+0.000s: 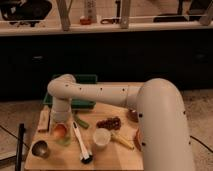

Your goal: Place apple in plastic cup

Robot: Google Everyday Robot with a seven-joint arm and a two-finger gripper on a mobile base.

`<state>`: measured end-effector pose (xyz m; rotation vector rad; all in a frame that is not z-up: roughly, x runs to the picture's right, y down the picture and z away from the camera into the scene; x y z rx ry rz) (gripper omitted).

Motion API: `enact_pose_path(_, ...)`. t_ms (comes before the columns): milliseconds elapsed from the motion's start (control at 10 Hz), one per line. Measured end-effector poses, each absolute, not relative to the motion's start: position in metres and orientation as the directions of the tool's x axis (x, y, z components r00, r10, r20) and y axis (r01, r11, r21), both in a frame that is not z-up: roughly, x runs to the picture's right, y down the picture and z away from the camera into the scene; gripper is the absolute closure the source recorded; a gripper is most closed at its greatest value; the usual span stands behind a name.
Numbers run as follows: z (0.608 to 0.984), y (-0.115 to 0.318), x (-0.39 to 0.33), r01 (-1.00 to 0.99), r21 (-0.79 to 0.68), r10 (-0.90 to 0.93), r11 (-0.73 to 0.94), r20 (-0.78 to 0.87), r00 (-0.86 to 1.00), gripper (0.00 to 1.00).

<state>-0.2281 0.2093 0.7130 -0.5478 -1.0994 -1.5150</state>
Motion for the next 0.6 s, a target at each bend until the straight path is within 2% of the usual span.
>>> enact_pose_path(600,0.7149,0.2077,-0.2276,0.938,0.341,-0.497,0.057,0.825,-0.27,0.2)
